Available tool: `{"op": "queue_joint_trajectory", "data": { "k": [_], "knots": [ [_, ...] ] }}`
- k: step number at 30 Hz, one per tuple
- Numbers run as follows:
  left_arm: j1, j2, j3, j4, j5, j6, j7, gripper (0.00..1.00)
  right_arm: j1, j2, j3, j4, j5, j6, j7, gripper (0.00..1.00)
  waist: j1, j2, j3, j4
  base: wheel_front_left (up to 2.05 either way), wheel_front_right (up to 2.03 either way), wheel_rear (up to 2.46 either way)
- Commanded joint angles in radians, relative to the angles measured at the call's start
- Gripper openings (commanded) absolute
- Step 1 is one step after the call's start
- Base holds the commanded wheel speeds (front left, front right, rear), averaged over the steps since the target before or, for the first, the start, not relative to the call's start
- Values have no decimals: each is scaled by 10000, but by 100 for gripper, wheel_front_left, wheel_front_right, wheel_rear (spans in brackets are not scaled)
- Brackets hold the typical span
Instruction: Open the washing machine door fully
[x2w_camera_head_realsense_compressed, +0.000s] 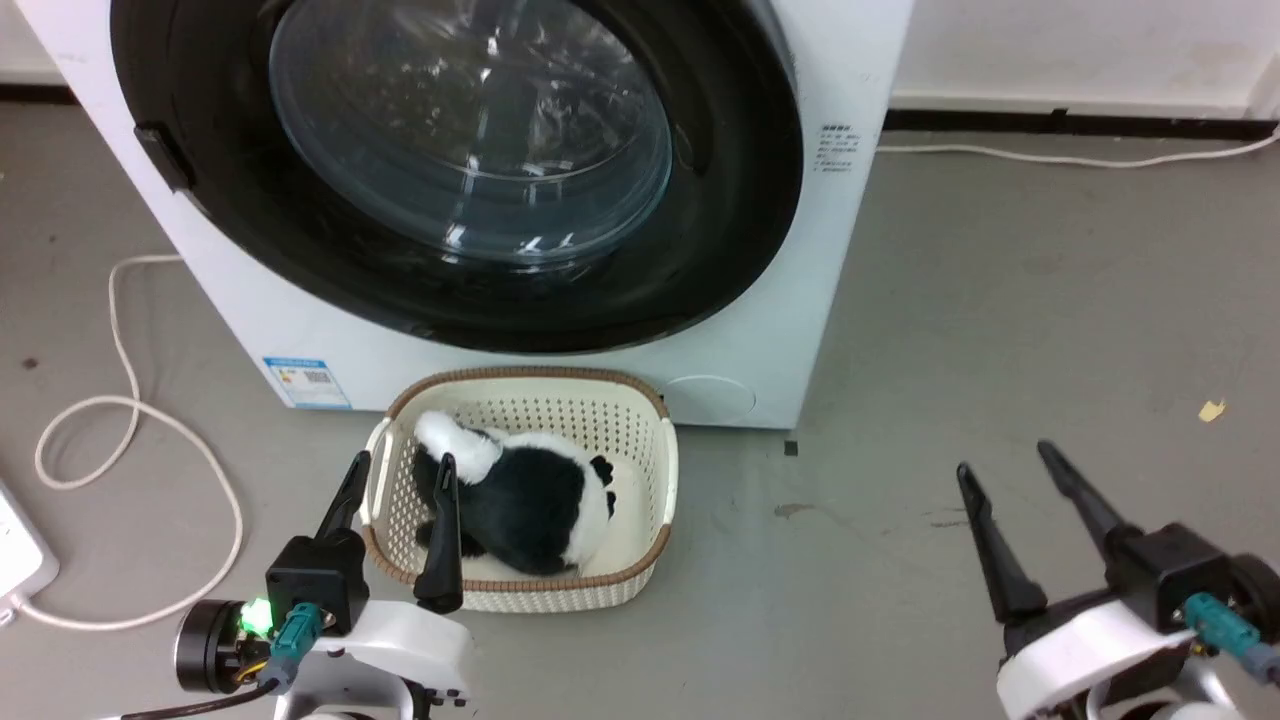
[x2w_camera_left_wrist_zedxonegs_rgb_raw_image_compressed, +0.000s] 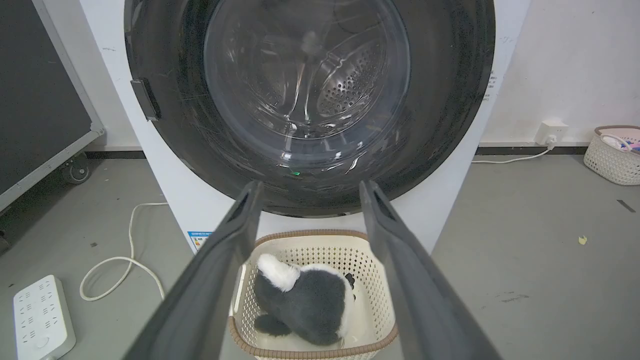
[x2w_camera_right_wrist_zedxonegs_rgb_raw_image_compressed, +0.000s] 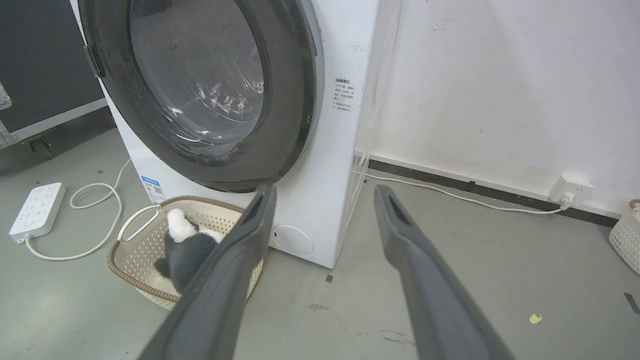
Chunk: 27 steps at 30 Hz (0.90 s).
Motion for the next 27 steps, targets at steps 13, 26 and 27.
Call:
{"op": "queue_joint_trajectory", "data": {
  "k": [13,26,27],
  "knots": [
    [-466,7,-225,-220,-210,250,-368,100,-1454,-961,130,-156,740,-6,57,40,-1,-1,646,355,0,0,0],
    [-709,9,-455,-317,-363,398,-639,100,-3090,-955,-305,61,2256,-8,631,0,-1,-1,1060,750,0,0,0],
    [-734,9,-468,-328,-371,404,-660,100,-3238,-934,-352,121,2391,-8,706,0,-1,-1,1099,786,0,0,0]
  ]
}}
